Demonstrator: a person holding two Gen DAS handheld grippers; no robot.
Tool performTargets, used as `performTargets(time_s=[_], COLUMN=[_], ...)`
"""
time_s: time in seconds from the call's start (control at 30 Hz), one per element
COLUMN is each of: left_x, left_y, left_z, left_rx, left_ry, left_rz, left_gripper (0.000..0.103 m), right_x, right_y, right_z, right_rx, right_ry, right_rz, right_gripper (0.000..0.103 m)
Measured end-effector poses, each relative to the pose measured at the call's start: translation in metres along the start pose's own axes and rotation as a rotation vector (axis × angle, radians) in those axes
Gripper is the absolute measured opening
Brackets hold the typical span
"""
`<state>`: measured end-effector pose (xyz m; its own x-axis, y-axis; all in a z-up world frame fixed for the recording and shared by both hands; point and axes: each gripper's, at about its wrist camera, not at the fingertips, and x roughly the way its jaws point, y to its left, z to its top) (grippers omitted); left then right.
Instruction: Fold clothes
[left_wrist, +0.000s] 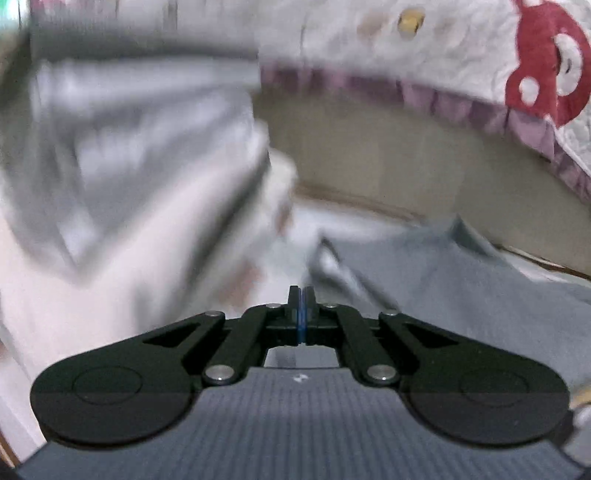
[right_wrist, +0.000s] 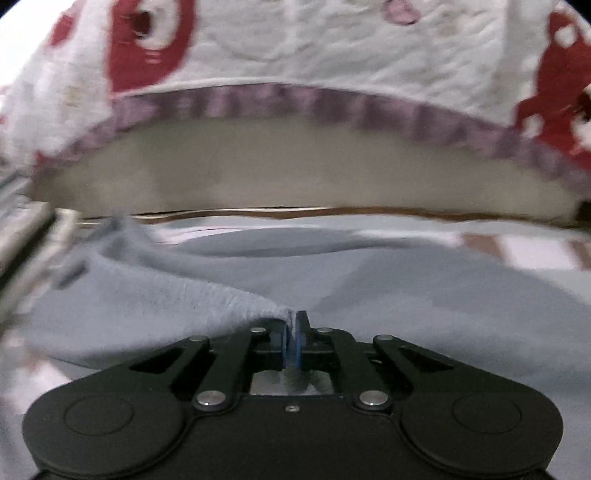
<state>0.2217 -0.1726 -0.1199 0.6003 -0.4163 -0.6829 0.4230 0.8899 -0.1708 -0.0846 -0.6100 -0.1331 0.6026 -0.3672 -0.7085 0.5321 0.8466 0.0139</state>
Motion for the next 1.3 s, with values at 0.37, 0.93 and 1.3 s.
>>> performTargets(time_s=[0.37,0.93,1.3], left_x=[0.051,0.042,0.062], left_y=[0.014,-0.014,0.006], left_z=[-0.036,-0.049,-0.047], left_rx=[-0.286,-0.301,-0.582], left_ry=[0.289,0.377,0.212], left_rz=[-0.189,-0.197,-0.266], left_gripper=[0.051,0.079,0.079], right_x=[0.037,-0.018,-0.018], right_y=[-0.008,-0.049,-0.053], right_z=[0.014,-0.011,-0.003], right_rx=[-0.031,0.046,0.133], right_ry=[0.090,0.059,0.043], right_rz=[-0.144,-0.256,-0.409], right_gripper=[0.034,0.065,0.003])
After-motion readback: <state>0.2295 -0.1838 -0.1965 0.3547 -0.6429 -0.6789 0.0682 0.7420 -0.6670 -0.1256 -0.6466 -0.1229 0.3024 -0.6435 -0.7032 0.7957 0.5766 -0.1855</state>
